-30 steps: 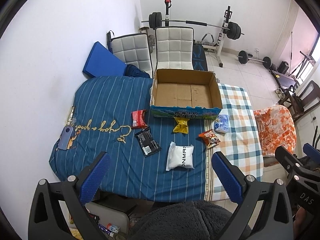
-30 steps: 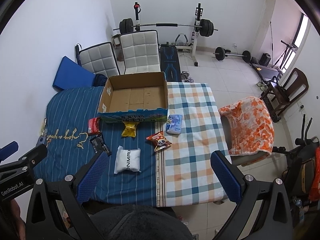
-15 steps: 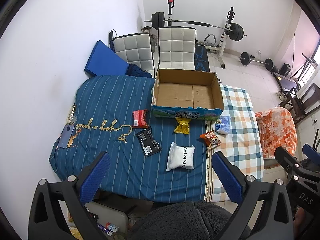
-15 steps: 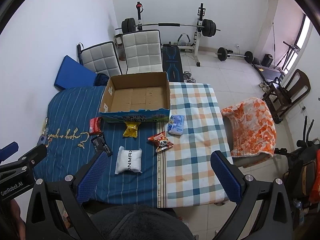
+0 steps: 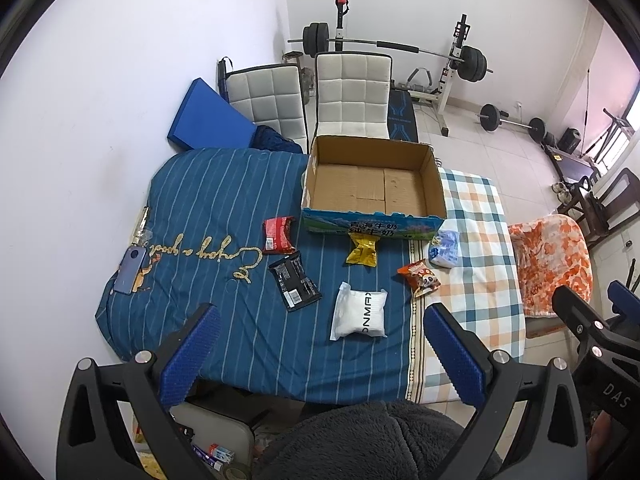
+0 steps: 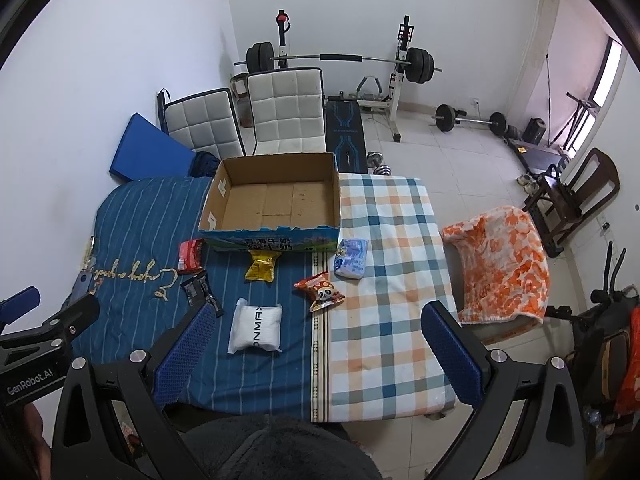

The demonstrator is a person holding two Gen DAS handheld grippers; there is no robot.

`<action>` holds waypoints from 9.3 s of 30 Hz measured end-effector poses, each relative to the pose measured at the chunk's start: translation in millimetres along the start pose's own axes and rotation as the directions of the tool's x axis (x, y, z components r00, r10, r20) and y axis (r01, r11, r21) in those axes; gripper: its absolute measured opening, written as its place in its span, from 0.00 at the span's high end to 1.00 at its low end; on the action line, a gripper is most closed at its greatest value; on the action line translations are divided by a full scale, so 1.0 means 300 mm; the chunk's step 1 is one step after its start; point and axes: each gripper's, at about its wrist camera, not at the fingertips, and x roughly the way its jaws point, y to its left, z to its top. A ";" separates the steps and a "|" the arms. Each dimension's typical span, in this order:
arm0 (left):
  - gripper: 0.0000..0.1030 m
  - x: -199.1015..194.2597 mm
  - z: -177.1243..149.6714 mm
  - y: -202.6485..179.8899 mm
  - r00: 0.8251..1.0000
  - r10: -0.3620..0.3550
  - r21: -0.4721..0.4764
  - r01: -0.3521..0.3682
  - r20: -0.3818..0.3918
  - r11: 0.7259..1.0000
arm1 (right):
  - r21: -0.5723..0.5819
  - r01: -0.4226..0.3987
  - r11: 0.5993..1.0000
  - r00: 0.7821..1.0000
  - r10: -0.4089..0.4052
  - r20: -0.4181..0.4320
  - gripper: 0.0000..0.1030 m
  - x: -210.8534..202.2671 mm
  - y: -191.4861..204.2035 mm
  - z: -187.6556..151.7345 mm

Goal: Organize snacks

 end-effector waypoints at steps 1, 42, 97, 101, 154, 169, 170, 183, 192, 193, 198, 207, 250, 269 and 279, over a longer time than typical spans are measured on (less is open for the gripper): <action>0.00 0.000 -0.002 -0.002 1.000 0.002 0.001 -0.002 0.000 1.000 | 0.000 0.003 1.000 1.000 -0.003 0.002 0.00 -0.001 0.001 0.000; 0.00 0.733 -0.074 -0.165 0.925 -0.083 -0.018 0.082 -0.371 0.996 | 0.065 0.055 0.996 0.930 -0.028 -0.367 0.00 0.761 -0.279 -0.099; 0.06 1.598 -0.290 -0.227 0.788 -0.065 -0.123 -0.014 -0.612 0.992 | 0.018 -0.061 0.998 0.700 0.056 -0.712 0.45 1.720 -0.125 -0.234; 0.20 1.612 -0.361 -0.219 0.795 0.002 -0.067 -0.054 -0.607 0.996 | 0.025 -0.067 0.997 0.704 0.065 -0.707 0.51 1.715 -0.110 -0.243; 0.28 1.464 0.771 -0.179 0.951 -0.135 0.070 0.160 -0.279 0.985 | 0.118 -0.068 0.991 0.903 0.112 -0.416 0.56 1.620 0.047 0.665; 0.25 1.945 0.826 -0.235 0.809 -0.250 -0.022 0.282 -0.532 0.959 | 0.128 -0.030 0.991 0.864 0.090 -0.495 0.55 2.034 0.059 0.704; 0.25 1.960 0.821 -0.242 0.795 -0.257 -0.030 0.289 -0.549 0.957 | 0.120 -0.023 0.992 0.864 0.080 -0.497 0.55 2.043 0.060 0.704; 0.25 1.936 0.825 -0.269 0.743 -0.323 -0.110 0.322 -0.586 0.940 | 0.163 -0.036 0.986 0.850 0.116 -0.514 0.42 2.075 0.000 0.697; 0.25 1.851 0.860 -0.275 0.800 -0.285 -0.060 0.300 -0.527 0.952 | 0.140 -0.004 0.990 0.857 0.075 -0.509 0.37 2.006 -0.007 0.698; 0.25 1.845 0.862 -0.274 0.806 -0.278 -0.056 0.293 -0.522 0.954 | 0.137 -0.003 0.991 0.860 0.073 -0.506 0.37 1.999 -0.002 0.700; 0.25 1.799 0.851 -0.244 0.859 -0.204 -0.023 0.218 -0.469 0.976 | 0.118 0.007 0.993 0.870 0.052 -0.490 0.29 1.927 -0.010 0.695; 0.25 1.641 0.778 -0.185 0.942 -0.077 0.031 0.092 -0.326 0.995 | 0.069 0.017 0.997 0.890 0.016 -0.455 0.11 1.761 0.046 0.634; 0.25 1.182 0.186 0.148 0.960 0.084 -0.139 -0.124 -0.266 0.982 | 0.122 -0.124 0.985 0.891 0.165 -0.424 0.10 1.348 0.130 0.158; 0.22 1.703 -0.163 0.351 0.785 -0.157 -0.403 -0.127 -0.599 0.906 | 0.246 -0.078 0.966 0.808 0.206 -0.553 0.41 1.813 0.372 -0.019; 0.43 1.720 -0.166 0.227 0.789 -0.116 -0.298 -0.088 -0.604 0.951 | 0.233 -0.092 0.968 0.767 0.218 -0.604 0.52 1.746 0.347 -0.075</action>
